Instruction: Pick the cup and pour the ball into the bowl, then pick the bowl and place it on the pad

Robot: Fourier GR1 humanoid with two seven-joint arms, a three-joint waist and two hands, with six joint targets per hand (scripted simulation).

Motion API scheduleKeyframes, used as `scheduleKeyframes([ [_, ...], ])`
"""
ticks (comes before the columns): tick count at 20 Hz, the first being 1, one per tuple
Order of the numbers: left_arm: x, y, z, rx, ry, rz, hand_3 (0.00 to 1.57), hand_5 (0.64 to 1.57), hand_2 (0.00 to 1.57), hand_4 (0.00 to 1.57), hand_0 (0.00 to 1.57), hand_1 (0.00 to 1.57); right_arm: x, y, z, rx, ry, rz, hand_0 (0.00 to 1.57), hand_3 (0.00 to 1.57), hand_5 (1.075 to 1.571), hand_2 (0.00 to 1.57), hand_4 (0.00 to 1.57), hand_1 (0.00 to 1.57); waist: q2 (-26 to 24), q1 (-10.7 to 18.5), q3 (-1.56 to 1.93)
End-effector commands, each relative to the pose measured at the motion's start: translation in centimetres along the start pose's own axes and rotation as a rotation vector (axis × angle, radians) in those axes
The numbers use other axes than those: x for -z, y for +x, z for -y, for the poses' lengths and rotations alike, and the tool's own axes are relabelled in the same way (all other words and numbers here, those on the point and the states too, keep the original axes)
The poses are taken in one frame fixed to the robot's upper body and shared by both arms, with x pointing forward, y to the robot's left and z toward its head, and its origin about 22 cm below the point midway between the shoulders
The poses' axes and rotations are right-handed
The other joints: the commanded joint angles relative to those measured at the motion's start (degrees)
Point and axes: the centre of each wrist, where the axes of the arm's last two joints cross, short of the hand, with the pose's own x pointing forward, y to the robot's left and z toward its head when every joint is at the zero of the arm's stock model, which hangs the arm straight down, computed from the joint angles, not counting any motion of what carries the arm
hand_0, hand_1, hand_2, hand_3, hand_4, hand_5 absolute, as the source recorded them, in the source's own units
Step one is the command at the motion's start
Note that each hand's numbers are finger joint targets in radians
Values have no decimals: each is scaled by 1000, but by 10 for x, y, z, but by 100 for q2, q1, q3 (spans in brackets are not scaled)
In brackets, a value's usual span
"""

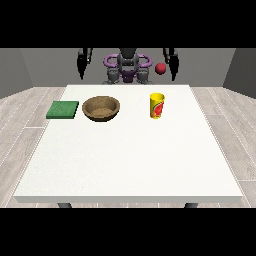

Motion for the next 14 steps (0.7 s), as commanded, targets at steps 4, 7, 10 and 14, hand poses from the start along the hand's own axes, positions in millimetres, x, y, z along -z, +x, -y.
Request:
scheduleKeyframes([
  [4, 2, 28, -10, 38, -5, 38, 0, 1535, 0, 0, 0, 0, 1, 24, 10, -22, -1, 16, 0, 305, 1571, 0, 1058, 0, -1318, -27, -43],
  [7, 17, 65, 2, -111, -45, 176, 0, 1535, 0, 0, 0, 0, 15, 78, -32, 131, 101, 230, 0, 305, 1571, 0, 1058, 0, -2339, 182, -100],
  [10, 17, 72, 12, -272, -63, 43, 0, 1537, 0, 0, 0, 0, 9, 85, -68, 209, 100, 41, 0, 0, 1570, 0, 846, 0, -2661, 234, -85],
  [14, 7, 78, 4, -349, -68, -63, 0, 1546, 0, 0, 0, 0, -16, 73, -110, 242, 63, -129, 0, 0, 1569, 0, 675, 0, -2770, 382, -68],
])
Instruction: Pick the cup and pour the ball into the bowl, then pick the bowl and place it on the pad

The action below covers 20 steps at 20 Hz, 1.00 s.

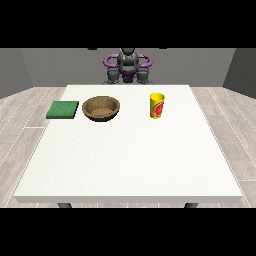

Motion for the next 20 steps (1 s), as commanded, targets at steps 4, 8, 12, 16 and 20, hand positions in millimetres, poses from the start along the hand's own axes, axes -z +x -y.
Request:
scheduleKeyframes([
  [4, -7, 22, 7, -64, -26, -49, 0, 1535, 0, 0, 0, 0, -29, 26, -80, 60, 54, -83, 0, 0, 1571, 0, 512, 0, -21, -261, 3],
  [8, 23, 46, 16, 10, -89, 208, 0, 1517, 0, 0, 0, 0, 20, 68, -81, -71, 74, 192, 0, 0, 1570, 0, 198, 0, 1719, -302, 1],
  [12, 40, 80, -1, 44, -79, 367, 0, 1512, 0, 0, 0, 0, 29, 72, -43, -74, 70, 293, 0, 0, 1569, 0, 0, 0, 2801, -468, 10],
  [16, 64, 96, -3, 148, -26, 502, 0, 1483, 0, 0, 0, 0, 35, 95, -55, -65, 123, 409, 0, 0, 1568, 0, 0, 0, 3529, -839, 8],
  [20, 79, 89, -32, 204, 22, 513, 0, 1447, 0, 0, 0, 0, 30, 109, -42, -49, 183, 454, 0, 0, 1567, 0, 0, 0, 3753, -1132, 6],
])
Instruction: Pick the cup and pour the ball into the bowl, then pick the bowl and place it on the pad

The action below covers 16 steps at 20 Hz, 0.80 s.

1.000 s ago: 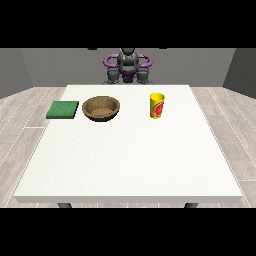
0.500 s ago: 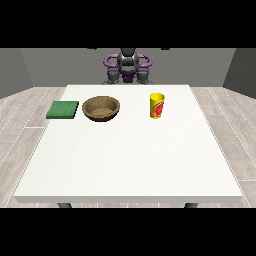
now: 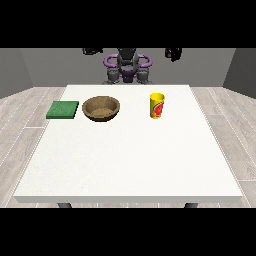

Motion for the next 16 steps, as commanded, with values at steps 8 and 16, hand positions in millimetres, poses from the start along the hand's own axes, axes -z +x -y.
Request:
scheduleKeyframes([
  [8, -48, -97, -31, 61, 62, -20, 0, 1405, 0, 0, 0, 0, -14, 8, 44, -11, 11, 67, 0, 0, 1568, 0, 0, 0, 335, -209, 0],
  [16, -49, -142, -61, 70, 108, -3, 0, 1425, 0, 0, 0, 0, -12, 40, 53, -9, 16, 108, 0, 0, 1568, 0, 0, 0, 538, -444, -5],
])
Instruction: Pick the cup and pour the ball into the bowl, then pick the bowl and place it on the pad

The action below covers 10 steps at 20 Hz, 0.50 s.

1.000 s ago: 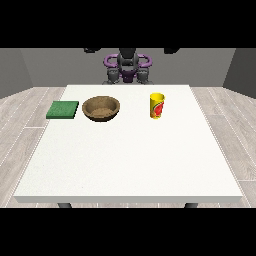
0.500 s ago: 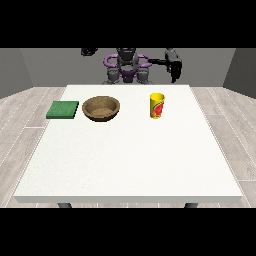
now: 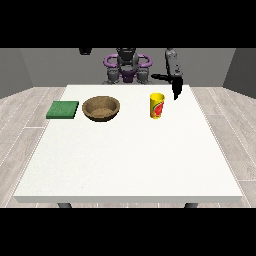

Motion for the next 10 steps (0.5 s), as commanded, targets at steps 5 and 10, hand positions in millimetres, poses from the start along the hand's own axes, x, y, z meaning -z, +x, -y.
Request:
scheduleKeyframes([
  [5, -17, -46, 9, -9, 5, -62, 0, 1439, 0, 0, 0, 0, -6, 1, 30, 14, -14, -28, 0, 0, 1566, 0, 0, 0, -132, 12, 0],
  [10, -7, -47, -17, -2, 68, -19, 0, 1418, 0, 0, 0, 0, -26, 4, 38, -1, -2, 32, 0, 0, 1568, 0, 0, 0, 115, -353, 0],
])
